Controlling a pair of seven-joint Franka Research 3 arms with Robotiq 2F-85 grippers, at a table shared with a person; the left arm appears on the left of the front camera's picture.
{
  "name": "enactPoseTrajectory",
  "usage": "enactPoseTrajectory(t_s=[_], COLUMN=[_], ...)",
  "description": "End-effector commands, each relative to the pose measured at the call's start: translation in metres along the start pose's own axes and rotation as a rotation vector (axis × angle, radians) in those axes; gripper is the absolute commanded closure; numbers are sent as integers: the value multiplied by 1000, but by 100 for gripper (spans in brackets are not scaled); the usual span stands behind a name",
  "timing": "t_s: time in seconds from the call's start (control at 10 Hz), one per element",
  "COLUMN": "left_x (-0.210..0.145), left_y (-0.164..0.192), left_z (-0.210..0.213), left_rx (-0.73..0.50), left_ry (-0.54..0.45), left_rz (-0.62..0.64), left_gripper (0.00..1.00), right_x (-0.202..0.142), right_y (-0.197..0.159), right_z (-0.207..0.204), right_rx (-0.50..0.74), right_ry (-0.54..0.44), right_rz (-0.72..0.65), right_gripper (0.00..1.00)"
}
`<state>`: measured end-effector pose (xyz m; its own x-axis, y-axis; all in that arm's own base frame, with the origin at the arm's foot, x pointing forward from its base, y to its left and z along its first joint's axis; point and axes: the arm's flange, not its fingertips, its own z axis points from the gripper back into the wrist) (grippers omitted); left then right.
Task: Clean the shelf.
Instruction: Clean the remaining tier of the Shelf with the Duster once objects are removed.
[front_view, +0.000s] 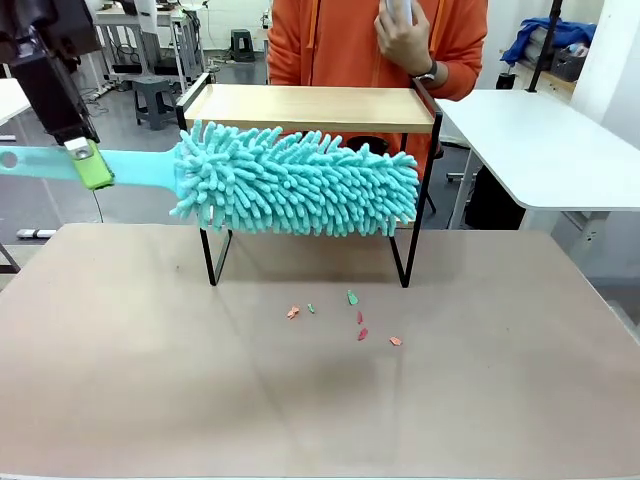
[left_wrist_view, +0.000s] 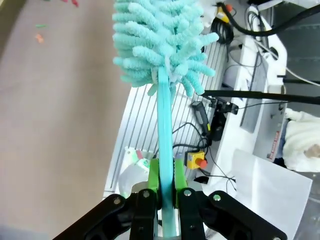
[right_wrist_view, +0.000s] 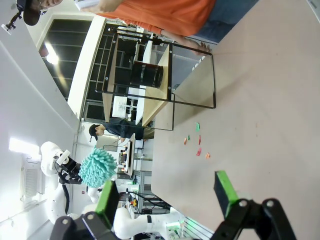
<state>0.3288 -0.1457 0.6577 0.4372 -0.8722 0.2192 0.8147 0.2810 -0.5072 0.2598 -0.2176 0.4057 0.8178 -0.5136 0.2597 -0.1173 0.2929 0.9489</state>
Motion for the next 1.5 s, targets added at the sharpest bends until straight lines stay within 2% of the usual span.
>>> enactPoseTrajectory(t_s=[0.0, 0.2, 0.3, 0.5, 0.6, 0.7, 0.8, 0.9, 1.0, 1.2, 1.3, 1.4], left_x=[-23, -106, -152, -242, -276, -295, -301, -293, -282, -253, -238, -274], left_y=[-4, -13, -11, 11, 27, 45, 64, 87, 120, 178, 198, 165], left_z=[14, 53, 66, 75, 70, 60, 50, 39, 32, 20, 14, 14], left_rx=[-16, -4, 22, 20, -31, -64, -100, -136, -33, -84, -138, -54], left_ry=[-86, -298, -443, -730, -834, -927, -986, -963, -997, -990, -946, -966], left_rz=[-29, -28, 43, 268, 362, 509, 660, 748, 937, 951, 966, 962], left_gripper=[87, 87, 87, 87, 87, 87, 87, 87, 87, 87, 87, 87], right_x=[3, 3, 3, 3, 3, 3, 3, 3, 3, 3, 3, 3], right_y=[2, 2, 2, 2, 2, 2, 2, 2, 2, 2, 2, 2], right_z=[-1, -1, -1, -1, -1, -1, -1, -1, -1, -1, -1, -1], right_rx=[17, 17, 17, 17, 17, 17, 17, 17, 17, 17, 17, 17], right_ry=[-13, -13, -13, -13, -13, -13, -13, -13, -13, -13, -13, -13], right_rz=[27, 27, 27, 27, 27, 27, 27, 27, 27, 27, 27, 27], right_gripper=[0, 0, 0, 0, 0, 0, 0, 0, 0, 0, 0, 0])
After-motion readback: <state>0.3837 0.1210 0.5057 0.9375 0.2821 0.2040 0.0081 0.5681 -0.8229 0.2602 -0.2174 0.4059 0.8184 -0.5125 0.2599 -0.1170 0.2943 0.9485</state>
